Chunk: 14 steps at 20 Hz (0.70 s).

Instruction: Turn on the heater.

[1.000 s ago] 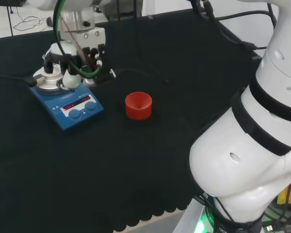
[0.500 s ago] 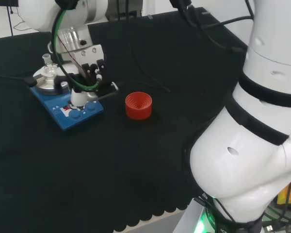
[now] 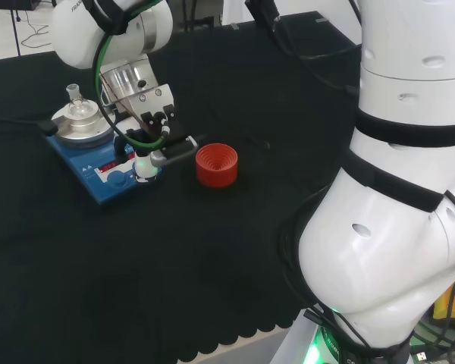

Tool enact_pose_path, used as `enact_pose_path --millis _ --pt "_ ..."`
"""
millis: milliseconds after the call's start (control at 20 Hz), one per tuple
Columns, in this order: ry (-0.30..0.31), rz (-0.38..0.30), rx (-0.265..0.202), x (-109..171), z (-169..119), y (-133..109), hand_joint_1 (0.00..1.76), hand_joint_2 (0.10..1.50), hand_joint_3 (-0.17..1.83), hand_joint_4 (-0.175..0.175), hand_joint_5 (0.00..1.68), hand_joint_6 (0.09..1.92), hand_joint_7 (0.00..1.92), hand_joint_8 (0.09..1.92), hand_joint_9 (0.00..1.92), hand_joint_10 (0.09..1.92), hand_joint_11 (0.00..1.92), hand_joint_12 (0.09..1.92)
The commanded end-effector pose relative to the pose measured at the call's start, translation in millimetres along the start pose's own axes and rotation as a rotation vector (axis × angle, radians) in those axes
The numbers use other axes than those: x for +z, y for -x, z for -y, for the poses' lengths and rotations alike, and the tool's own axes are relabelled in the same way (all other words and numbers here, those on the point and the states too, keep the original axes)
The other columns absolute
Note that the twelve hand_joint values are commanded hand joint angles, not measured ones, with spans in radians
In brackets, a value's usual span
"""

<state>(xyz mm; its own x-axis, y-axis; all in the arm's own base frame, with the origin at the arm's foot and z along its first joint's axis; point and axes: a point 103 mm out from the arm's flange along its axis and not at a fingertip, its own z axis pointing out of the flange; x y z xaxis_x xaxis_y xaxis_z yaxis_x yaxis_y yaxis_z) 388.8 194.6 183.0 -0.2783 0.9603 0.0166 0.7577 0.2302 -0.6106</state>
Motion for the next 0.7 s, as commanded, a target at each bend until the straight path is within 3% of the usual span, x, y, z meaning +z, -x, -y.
enact_pose_path --millis 50,700 --pt "-0.015 0.009 -0.002 1.8 -6.3 -0.3 1.44 0.67 1.08 -0.062 0.26 0.49 1.57 1.74 1.66 1.72 1.31 1.43" --pt "-0.030 0.008 -0.007 4.1 -19.3 2.5 1.45 0.66 1.09 -0.056 0.32 0.31 1.58 1.73 1.66 1.72 1.31 1.44"
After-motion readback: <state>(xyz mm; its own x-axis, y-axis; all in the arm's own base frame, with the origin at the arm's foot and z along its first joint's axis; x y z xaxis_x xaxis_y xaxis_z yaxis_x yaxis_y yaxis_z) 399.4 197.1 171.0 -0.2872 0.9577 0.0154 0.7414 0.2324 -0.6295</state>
